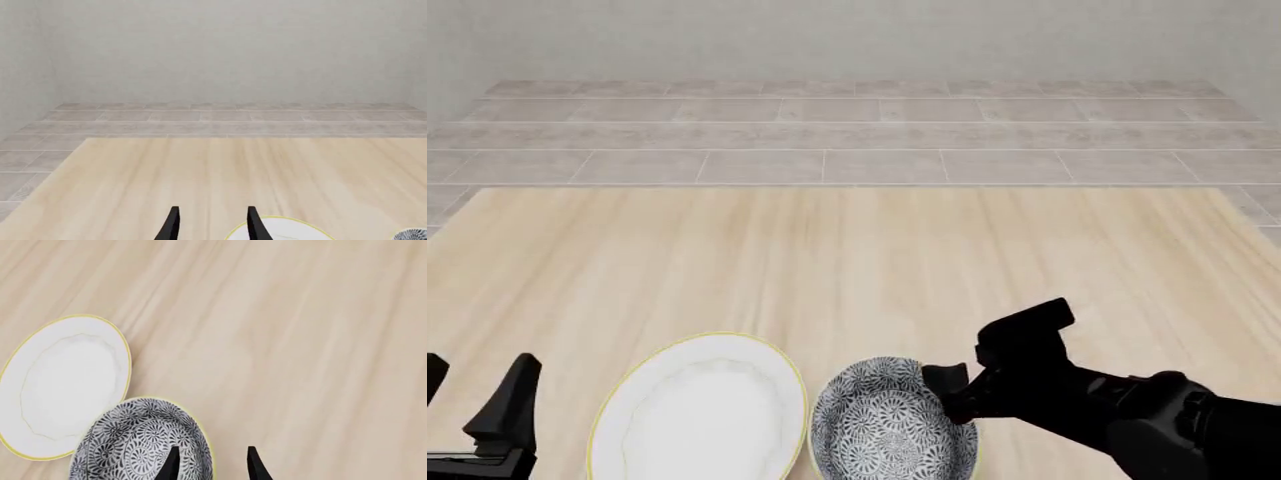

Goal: Put the bowl on the plate.

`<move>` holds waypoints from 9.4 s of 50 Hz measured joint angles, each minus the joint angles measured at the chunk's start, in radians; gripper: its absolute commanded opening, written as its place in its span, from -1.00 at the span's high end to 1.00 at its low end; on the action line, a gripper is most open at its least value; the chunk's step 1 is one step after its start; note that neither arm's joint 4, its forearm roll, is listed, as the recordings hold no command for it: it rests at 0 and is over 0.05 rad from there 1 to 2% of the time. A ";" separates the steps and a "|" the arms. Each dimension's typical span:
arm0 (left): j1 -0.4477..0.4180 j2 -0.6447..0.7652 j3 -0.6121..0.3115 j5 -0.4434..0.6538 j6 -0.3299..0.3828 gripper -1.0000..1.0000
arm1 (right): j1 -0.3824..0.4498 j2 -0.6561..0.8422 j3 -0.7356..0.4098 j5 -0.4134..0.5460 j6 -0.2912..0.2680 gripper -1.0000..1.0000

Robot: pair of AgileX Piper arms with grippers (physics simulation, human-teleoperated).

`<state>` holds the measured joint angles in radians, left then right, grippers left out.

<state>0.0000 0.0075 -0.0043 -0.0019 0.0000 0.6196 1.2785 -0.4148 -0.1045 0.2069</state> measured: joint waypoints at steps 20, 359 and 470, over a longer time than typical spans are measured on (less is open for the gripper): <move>0.000 0.000 0.000 0.000 0.000 -1.00 | 0.020 0.059 0.008 -0.048 0.024 -1.00; 0.000 0.000 0.000 0.000 0.000 -1.00 | 0.350 0.498 -0.622 0.065 0.274 1.00; 0.000 0.000 0.000 0.000 0.000 -1.00 | 0.353 0.604 -0.633 0.021 0.295 1.00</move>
<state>0.0000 0.0075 -0.0043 -0.0019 0.0000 0.9730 1.8824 -1.0476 -0.0837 0.5015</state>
